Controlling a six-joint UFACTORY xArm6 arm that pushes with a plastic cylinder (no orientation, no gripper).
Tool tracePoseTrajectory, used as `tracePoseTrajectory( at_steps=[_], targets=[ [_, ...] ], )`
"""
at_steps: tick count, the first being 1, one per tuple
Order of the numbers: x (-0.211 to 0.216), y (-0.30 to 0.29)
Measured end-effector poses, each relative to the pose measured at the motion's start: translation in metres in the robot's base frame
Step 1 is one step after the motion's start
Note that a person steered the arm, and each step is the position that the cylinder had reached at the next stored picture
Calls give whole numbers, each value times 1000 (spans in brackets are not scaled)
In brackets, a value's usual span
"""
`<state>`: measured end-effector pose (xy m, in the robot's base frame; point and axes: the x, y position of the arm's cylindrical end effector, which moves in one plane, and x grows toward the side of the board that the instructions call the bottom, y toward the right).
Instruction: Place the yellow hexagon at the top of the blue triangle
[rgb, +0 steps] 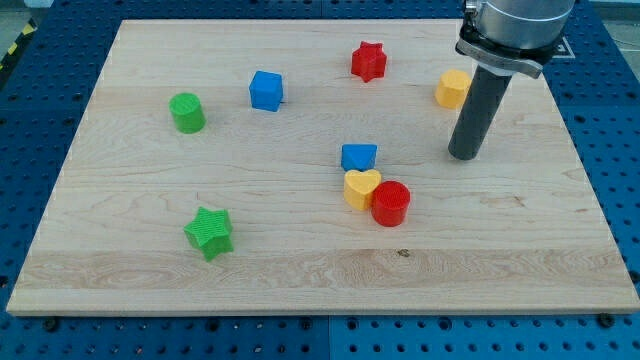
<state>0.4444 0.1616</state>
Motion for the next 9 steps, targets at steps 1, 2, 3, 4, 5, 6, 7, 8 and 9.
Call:
tracePoseTrajectory(
  at_steps=[1, 2, 3, 4, 5, 6, 7, 8, 9],
  targets=[
    [0, 3],
    [0, 5],
    [0, 13],
    [0, 36],
    [0, 45],
    [-1, 48],
    [-15, 61],
    [-39, 63],
    [-78, 67]
  ],
)
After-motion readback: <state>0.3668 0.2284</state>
